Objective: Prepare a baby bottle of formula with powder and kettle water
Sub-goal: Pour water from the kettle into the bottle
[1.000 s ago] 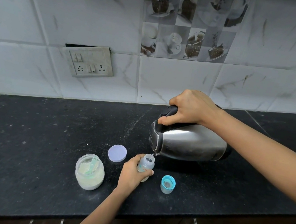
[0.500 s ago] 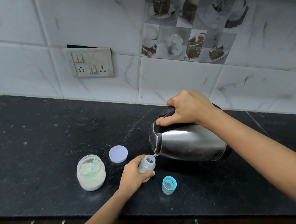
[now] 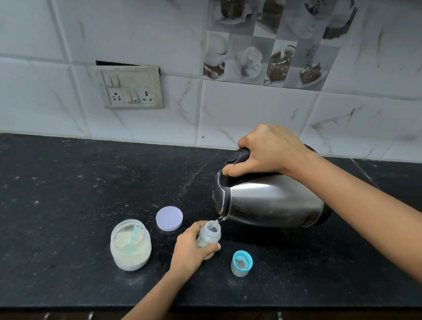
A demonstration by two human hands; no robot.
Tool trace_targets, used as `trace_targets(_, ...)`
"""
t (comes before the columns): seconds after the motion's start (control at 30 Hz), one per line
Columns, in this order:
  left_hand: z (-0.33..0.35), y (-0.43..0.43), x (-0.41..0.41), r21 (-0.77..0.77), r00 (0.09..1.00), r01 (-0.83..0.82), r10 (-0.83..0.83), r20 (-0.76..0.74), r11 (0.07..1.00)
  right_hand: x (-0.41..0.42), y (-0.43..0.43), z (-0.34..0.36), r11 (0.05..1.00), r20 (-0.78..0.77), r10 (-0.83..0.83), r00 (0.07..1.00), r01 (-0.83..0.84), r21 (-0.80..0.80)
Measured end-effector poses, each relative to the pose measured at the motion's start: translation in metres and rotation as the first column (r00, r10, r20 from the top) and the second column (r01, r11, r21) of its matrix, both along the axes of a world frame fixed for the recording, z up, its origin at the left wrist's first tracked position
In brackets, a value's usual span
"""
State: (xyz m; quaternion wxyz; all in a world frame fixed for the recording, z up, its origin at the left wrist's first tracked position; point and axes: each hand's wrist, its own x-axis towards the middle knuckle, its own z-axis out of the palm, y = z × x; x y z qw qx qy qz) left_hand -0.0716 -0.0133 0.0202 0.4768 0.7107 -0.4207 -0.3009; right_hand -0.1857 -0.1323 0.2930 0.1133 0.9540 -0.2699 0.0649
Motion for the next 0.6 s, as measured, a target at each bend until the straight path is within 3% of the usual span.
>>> trace_targets(0.6,-0.0018,0.0013,0.0015,0.001,0.999,-0.013,0.013,-0.043,1.0,-0.0015,0.0003,0.0013,1.0,0.02,0.007,1.0,-0.007,0.021)
